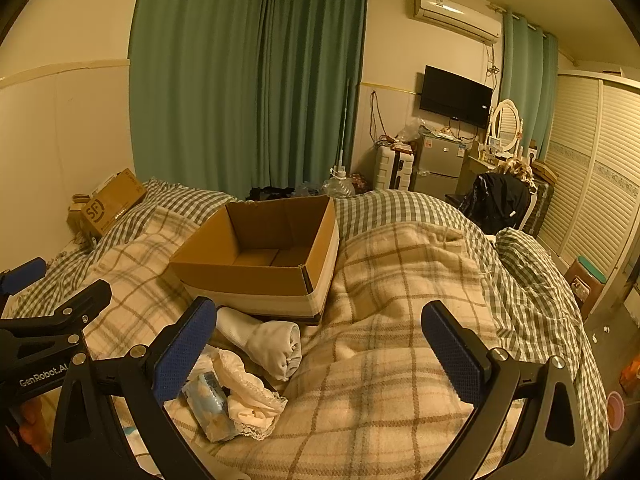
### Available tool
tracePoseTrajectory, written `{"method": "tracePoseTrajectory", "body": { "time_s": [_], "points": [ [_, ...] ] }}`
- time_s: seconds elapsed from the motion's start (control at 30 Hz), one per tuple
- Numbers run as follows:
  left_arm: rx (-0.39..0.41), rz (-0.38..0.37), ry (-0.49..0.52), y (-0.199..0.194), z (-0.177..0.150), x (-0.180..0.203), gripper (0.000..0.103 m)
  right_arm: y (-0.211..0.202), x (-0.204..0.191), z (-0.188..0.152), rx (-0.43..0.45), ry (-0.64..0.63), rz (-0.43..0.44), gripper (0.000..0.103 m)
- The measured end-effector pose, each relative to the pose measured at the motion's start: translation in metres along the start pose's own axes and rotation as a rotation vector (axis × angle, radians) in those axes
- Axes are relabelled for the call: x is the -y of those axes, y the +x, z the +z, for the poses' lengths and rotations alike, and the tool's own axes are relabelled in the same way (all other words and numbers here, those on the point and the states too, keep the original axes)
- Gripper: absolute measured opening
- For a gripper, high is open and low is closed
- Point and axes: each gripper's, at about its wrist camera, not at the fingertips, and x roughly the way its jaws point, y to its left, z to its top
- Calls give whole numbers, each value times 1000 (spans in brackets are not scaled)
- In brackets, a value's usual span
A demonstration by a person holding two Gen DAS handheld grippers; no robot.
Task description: Organize objects
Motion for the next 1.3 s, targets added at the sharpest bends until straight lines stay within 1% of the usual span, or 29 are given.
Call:
{"method": "tracePoseTrajectory", "body": {
  "time_s": [0.67,1.3],
  "points": [
    [-11,-2,1,3,-1,1,103,1,0,0,-5,2,0,103],
    [-17,-21,10,4,-2,4,103,1,-3,0,-6,-2,5,103]
  ]
}}
